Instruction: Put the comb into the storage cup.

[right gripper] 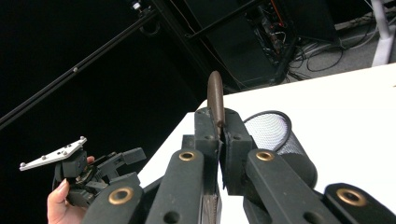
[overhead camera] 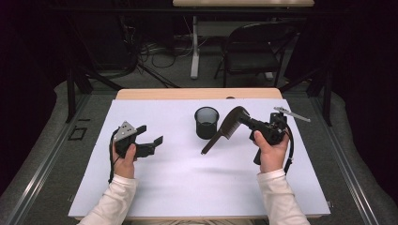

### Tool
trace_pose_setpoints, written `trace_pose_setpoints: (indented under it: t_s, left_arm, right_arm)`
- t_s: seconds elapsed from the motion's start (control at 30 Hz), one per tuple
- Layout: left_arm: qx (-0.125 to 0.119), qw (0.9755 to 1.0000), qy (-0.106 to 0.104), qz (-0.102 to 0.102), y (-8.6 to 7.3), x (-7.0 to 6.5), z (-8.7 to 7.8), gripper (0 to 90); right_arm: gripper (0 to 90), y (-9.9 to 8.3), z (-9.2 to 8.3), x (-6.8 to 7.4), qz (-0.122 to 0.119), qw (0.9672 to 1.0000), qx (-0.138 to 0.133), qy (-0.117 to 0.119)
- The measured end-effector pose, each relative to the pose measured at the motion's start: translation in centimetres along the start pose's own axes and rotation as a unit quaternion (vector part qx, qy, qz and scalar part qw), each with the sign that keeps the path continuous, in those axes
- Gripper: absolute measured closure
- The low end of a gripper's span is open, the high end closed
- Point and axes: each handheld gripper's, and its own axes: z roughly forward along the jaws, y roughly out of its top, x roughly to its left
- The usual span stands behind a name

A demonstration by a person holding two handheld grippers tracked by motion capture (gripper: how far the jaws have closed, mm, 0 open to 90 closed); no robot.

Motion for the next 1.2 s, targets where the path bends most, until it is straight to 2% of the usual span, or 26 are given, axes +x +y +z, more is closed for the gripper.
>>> trace_pose_setpoints:
  t_s: [0.1, 0.47, 0.8, 1.2]
  left_arm:
    - [0.000, 1.0000, -0.001, 0.002, 0.0, -0.1, 0.0, 16.2]
    - [0.001, 1.0000, 0.003, 0.001, -0.1, -0.2, -0.2, 16.2]
    - [0.003, 1.0000, 0.003, 0.002, -0.2, -0.2, -0.3, 16.2]
    - [0.006, 1.0000, 0.007, 0.002, -0.4, -0.2, -0.4, 16.2]
  right_arm:
    - [87.6, 0.2, 0.1, 0.3, -0.013, 0.9999, 0.002, -0.009]
    - [87.6, 0.9, 0.3, 0.3, -0.015, 0.9993, 0.012, -0.034]
    - [87.6, 1.9, 1.0, 0.9, -0.038, 0.9969, 0.035, -0.059]
    - [87.6, 3.4, 1.9, 2.0, -0.063, 0.9943, 0.051, -0.070]
